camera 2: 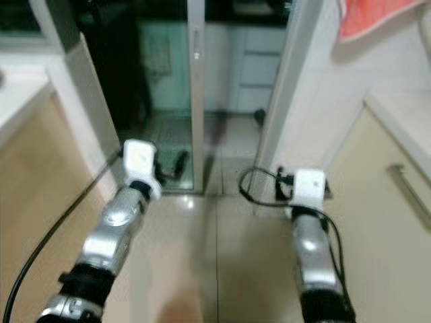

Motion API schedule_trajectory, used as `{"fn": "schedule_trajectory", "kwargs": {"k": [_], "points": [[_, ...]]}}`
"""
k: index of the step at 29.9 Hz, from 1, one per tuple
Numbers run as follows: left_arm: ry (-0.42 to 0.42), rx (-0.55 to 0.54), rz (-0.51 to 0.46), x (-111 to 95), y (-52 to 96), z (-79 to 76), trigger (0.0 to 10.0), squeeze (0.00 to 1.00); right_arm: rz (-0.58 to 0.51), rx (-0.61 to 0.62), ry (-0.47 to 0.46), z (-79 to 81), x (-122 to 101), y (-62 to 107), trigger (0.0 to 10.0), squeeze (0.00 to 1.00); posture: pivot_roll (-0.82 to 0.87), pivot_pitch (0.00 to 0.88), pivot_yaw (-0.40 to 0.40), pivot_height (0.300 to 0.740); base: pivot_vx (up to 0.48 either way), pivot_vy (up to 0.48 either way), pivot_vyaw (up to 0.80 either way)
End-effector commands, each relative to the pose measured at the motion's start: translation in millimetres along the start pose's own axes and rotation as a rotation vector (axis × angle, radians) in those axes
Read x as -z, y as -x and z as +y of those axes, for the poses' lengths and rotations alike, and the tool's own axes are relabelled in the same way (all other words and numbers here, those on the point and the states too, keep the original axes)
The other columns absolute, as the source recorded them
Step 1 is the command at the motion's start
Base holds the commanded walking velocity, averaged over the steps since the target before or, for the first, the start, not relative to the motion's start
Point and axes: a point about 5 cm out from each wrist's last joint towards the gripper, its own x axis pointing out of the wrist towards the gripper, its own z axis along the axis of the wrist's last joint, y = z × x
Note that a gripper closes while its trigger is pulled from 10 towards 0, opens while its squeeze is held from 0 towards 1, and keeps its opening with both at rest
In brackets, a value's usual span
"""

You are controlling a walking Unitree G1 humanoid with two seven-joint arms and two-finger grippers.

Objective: Restocking fridge

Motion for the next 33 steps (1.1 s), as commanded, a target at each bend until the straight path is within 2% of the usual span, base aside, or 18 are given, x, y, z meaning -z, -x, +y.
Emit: {"fn": "schedule_trajectory", "kwargs": {"k": [1, 5, 12, 13, 16, 20, 26, 27, 28, 32, 33], "points": [[-0.022, -0.040, 0.032, 4, 1.1, 9.4, 10.0, 0.00, -0.015, -0.029, 0.005, 10.9, -4, -1.8, 10.0, 0.00, -0.12, 0.000, -0.003, 0.714, 0.000, 0.000, 0.00], [0.003, -0.054, 0.032, 4, 1.9, 11.2, 10.0, 0.00, -0.011, -0.033, 0.000, 12.0, -3, -1.7, 10.0, 0.00, -0.11, 0.000, -0.002, 0.714, 0.000, 0.000, 0.00], [-0.016, -0.102, 0.050, 3, 0.8, 17.8, 10.0, 0.00, -0.001, -0.045, 0.003, 13.9, -1, -2.4, 10.0, 0.00, -0.11, 0.000, -0.002, 0.714, 0.389, 0.000, 0.00], [-0.017, -0.106, 0.052, 3, 0.5, 18.0, 10.0, 0.00, 0.008, -0.046, 0.007, 14.3, 0, -2.8, 10.0, 0.12, -0.11, 0.000, -0.002, 0.714, 0.439, 0.000, 0.50], [-0.009, -0.088, 0.042, 1, -0.1, 15.2, 10.0, 0.00, 0.009, -0.034, 0.004, 13.5, 0, -3.0, 10.0, 0.11, -0.11, 0.000, -0.001, 0.722, 0.445, 0.000, 0.49], [-0.033, -0.052, 0.014, -3, -0.1, 9.8, 10.0, 0.00, 0.010, -0.019, 0.004, 12.1, 0, -2.7, 10.0, 0.05, -0.12, 0.000, -0.001, 0.731, 0.077, 0.000, 0.00], [0.046, -0.094, 0.035, 1, 0.6, 11.6, 10.0, 0.00, 0.013, -0.026, 0.007, 12.7, 1, -2.3, 10.0, 0.02, -0.12, 0.000, 0.003, 0.731, 0.000, 0.000, 0.00], [0.144, -0.146, 0.073, 10, 3.9, 17.5, 10.0, 0.00, 0.011, -0.029, 0.009, 13.1, 1, -2.3, 10.0, 0.02, -0.12, 0.000, 0.002, 0.731, 0.000, 0.000, 0.00], [0.165, -0.173, 0.097, 15, 6.4, 21.3, 10.0, 0.00, 0.011, -0.029, 0.009, 13.1, 0, -2.3, 10.0, 0.01, -0.12, 0.000, 0.002, 0.731, 0.000, 0.000, 0.00], [0.161, -0.214, 0.125, 23, 12.0, 28.8, 10.0, 0.00, 0.015, -0.027, 0.016, 13.1, 1, -1.3, 10.0, 0.00, -0.13, 0.000, 0.001, 0.731, 0.000, 0.000, 0.00], [0.132, -0.224, 0.128, 25, 16.0, 33.3, 10.0, 0.00, 0.020, -0.037, 0.021, 15.0, 2, 2.0, 10.0, 0.00, -0.12, 0.000, -0.004, 0.731, 0.000, 0.000, 0.00]]}}
